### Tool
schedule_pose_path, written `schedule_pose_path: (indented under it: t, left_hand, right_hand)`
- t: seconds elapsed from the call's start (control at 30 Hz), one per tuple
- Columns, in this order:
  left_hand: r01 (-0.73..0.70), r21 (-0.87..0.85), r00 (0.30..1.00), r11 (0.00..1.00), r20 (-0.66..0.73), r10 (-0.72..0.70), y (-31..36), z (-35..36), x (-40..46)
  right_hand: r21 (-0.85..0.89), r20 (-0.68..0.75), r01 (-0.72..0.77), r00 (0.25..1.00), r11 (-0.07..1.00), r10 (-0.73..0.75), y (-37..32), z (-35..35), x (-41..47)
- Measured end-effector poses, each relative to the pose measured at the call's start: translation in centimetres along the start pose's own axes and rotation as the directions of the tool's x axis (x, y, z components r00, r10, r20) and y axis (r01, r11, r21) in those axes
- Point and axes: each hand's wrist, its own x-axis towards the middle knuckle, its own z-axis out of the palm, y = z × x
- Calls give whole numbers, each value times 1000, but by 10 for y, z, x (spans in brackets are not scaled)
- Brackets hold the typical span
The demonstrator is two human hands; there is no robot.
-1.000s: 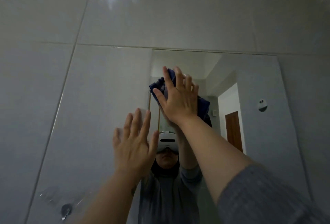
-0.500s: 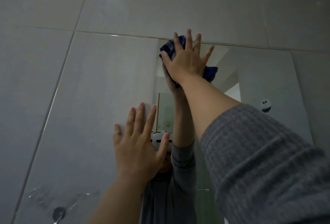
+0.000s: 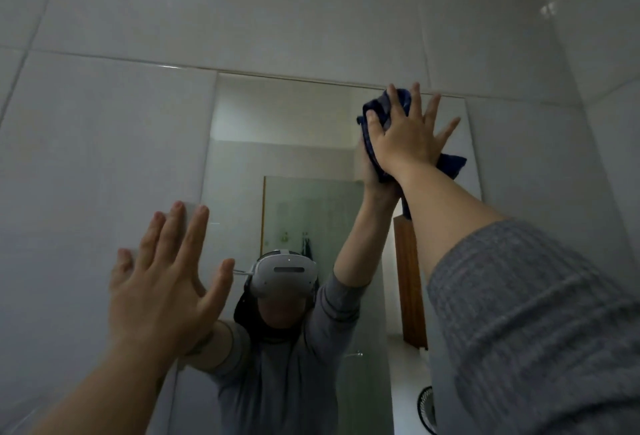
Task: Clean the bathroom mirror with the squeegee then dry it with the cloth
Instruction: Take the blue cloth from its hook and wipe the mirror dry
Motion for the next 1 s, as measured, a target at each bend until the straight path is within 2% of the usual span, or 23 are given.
schedule_pose_path:
  t: [0.33, 0.47, 0.57, 0.7, 0.83, 0.93, 1.0]
  left_hand:
    - [-8, -19, 996, 1000, 90, 10, 6, -15, 1]
    - [-13, -2, 994, 1000, 107, 13, 3, -11, 2]
    - [-14, 15, 995, 1000, 96, 12, 1, -10, 4]
    - [-7, -21, 994, 1000, 112, 9, 0, -8, 6]
    - [-50, -125, 992, 991, 109, 63, -5, -13, 4]
    - [-104, -84, 993, 991, 38, 107, -11, -13, -19]
    - [-127, -82, 991, 989, 42, 130, -12, -9, -43]
  right_hand:
    - [55, -3, -141, 990, 989, 141, 96, 1, -30]
    - [40, -19, -197, 980, 980, 198, 107, 5, -64]
    - [29, -34, -216, 976, 976, 217, 88, 7, -85]
    - [2, -39, -117, 992, 993, 117, 32, 9, -96]
    - [-3, -8, 37, 999, 999, -37, -35, 9, -96]
    - [18, 10, 174, 985, 985, -174, -83, 12, -104]
    - [18, 20, 273, 962, 962, -273, -111, 13, -115]
